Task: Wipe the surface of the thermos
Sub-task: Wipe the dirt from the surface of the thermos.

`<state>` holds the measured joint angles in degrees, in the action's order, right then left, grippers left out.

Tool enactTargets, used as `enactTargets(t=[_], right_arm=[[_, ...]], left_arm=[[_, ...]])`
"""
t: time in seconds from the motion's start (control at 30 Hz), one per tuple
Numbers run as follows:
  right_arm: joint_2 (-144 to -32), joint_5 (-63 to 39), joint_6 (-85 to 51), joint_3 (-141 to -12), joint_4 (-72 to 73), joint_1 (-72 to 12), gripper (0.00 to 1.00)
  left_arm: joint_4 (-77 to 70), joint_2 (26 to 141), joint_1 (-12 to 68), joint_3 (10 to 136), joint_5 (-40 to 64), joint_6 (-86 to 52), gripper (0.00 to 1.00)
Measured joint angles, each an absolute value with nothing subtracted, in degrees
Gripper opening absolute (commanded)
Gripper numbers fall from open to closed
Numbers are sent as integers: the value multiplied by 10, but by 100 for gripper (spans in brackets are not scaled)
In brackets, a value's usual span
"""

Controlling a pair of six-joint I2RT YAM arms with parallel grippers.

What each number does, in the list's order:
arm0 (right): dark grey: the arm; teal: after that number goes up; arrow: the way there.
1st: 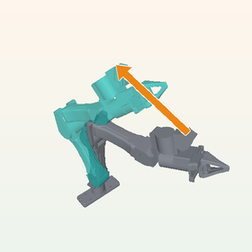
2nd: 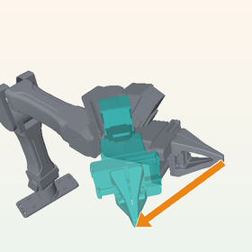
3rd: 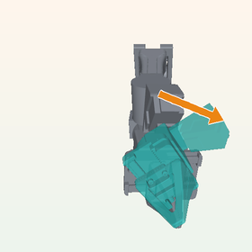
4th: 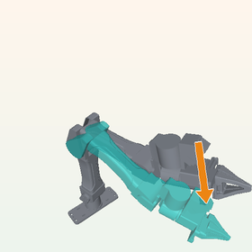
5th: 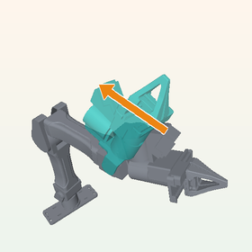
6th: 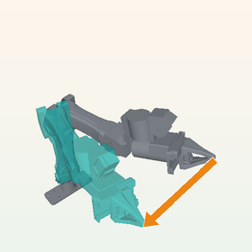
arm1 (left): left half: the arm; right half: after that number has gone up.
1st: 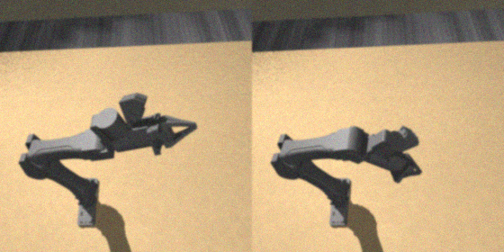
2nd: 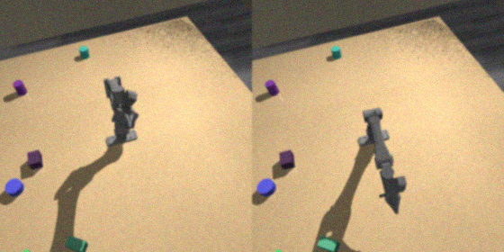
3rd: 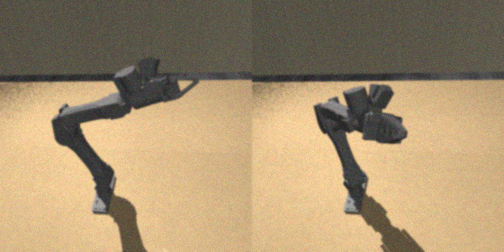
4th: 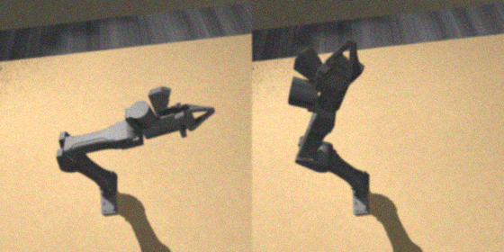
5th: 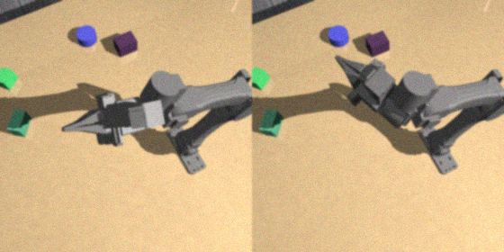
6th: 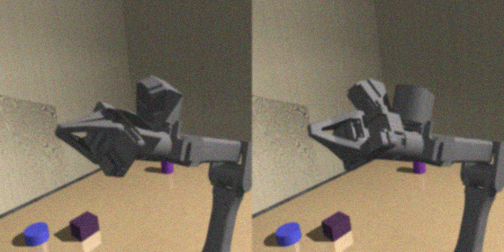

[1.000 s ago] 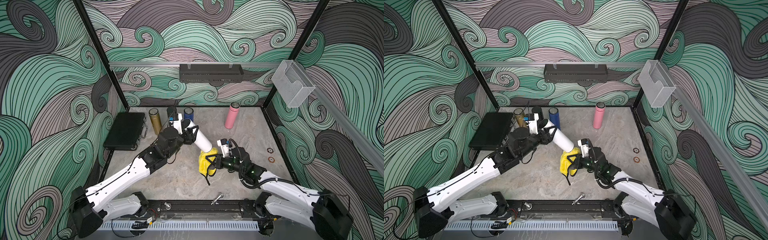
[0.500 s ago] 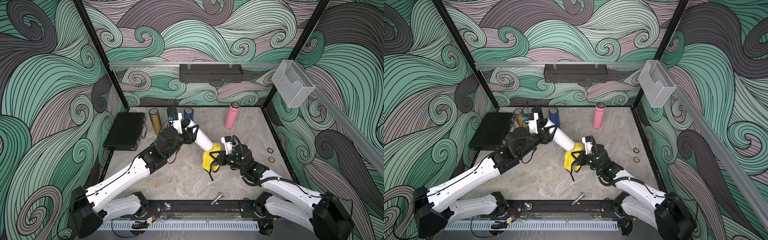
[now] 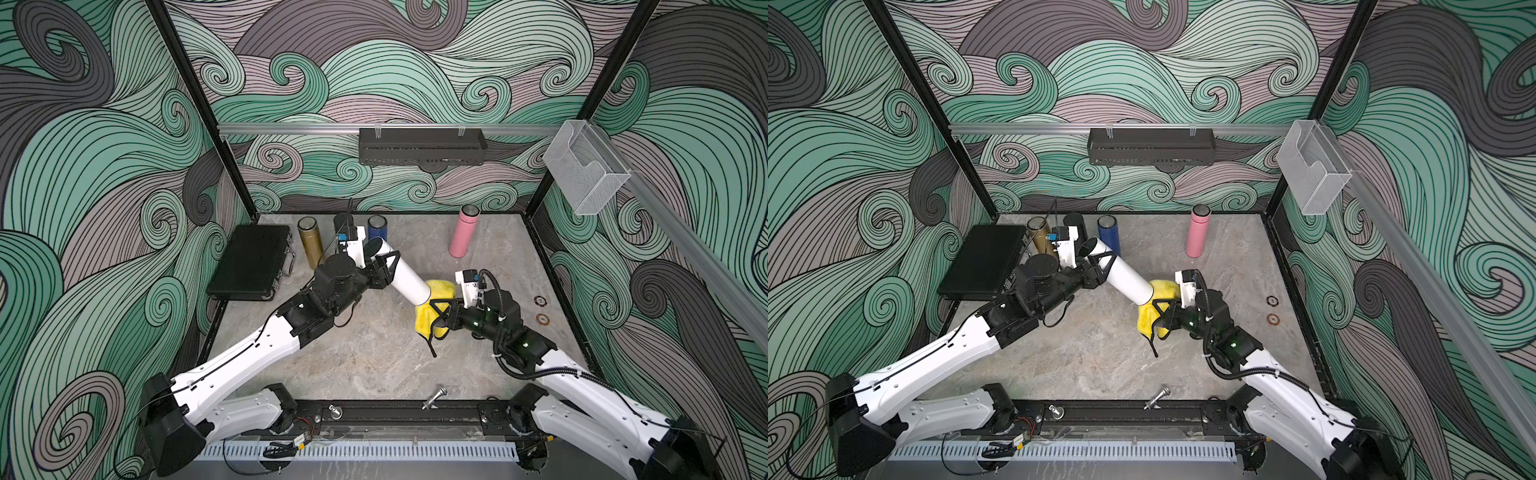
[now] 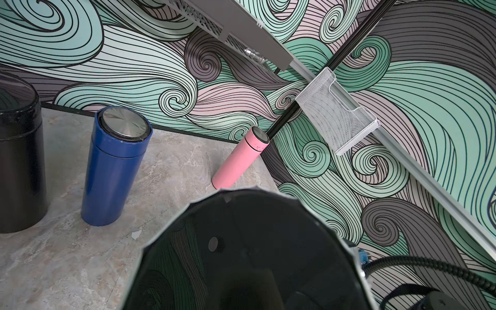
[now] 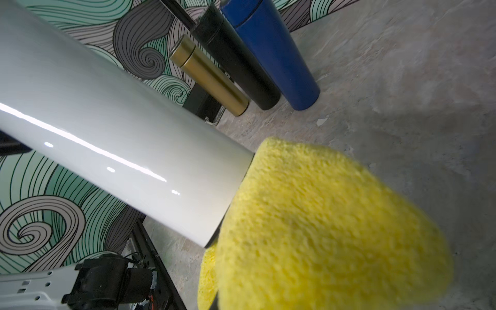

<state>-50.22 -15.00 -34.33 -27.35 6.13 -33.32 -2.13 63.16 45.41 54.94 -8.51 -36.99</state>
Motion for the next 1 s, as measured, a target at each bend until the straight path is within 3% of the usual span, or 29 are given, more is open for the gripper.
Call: enactTargets(t=[0.47, 0.8, 1.0], right_arm=[[-571, -165, -383, -261, 136, -375, 0], [-452, -150, -403, -208, 108, -374, 0], [-480, -149, -406, -216, 117, -341, 0]], left_arm=[[-21, 633, 449, 549, -92, -367, 0], [-21, 633, 447, 545, -91, -367, 0], [-23, 633, 446, 543, -85, -369, 0]])
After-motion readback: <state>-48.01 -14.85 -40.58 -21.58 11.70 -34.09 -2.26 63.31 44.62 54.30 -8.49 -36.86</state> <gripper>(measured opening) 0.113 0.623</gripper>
